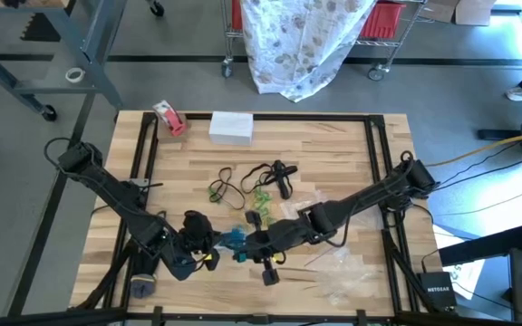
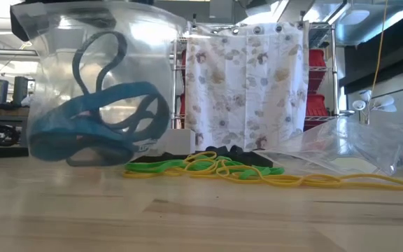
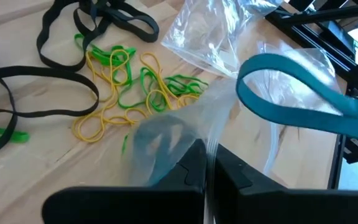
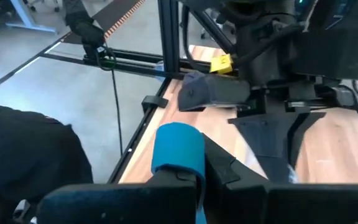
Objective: Sort rubber bands
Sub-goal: Put the blue rubber band into the transparent zip bag
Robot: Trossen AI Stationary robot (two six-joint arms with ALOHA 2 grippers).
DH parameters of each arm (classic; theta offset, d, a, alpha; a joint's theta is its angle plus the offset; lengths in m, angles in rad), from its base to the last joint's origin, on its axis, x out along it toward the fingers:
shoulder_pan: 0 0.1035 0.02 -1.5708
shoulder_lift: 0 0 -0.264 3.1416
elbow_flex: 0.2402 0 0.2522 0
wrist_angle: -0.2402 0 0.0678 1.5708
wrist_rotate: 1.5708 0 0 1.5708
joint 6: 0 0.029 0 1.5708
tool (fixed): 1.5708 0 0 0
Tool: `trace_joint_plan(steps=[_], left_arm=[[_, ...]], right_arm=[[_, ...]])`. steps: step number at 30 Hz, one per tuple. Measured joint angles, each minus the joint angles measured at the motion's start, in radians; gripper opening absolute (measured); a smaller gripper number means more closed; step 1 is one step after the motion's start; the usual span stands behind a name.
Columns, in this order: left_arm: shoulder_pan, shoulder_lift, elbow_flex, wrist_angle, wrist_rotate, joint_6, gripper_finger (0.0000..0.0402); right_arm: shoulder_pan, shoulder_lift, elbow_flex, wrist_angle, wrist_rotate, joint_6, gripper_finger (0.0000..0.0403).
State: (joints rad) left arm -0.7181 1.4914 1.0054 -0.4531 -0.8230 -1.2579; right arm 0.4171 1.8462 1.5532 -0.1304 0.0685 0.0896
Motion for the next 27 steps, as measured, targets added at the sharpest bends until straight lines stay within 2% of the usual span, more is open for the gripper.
trace_joint_plan(steps=[6,10,14,27], left_arm=[[0.0,0.0,0.0,0.0,-0.001,-0.002,0.0],[0.006,0.0,0.0,0.0,-0.004,-0.003,0.0],[0.006,0.0,0.0,0.017,-0.004,0.004,0.0],[0.006,0.0,0.0,0.043,-0.004,0.04,0.0]], right_arm=[[0.006,0.0,0.0,0.056,-0.009,-0.012,0.0001],[0.011,0.0,0.0,0.032,0.017,-0.028,0.0001],[-0.011,0.006,0.0,0.02,0.06,-0.045,0.0001],[-0.066,0.007,0.0,0.069,0.056,-0.047,0.0001]])
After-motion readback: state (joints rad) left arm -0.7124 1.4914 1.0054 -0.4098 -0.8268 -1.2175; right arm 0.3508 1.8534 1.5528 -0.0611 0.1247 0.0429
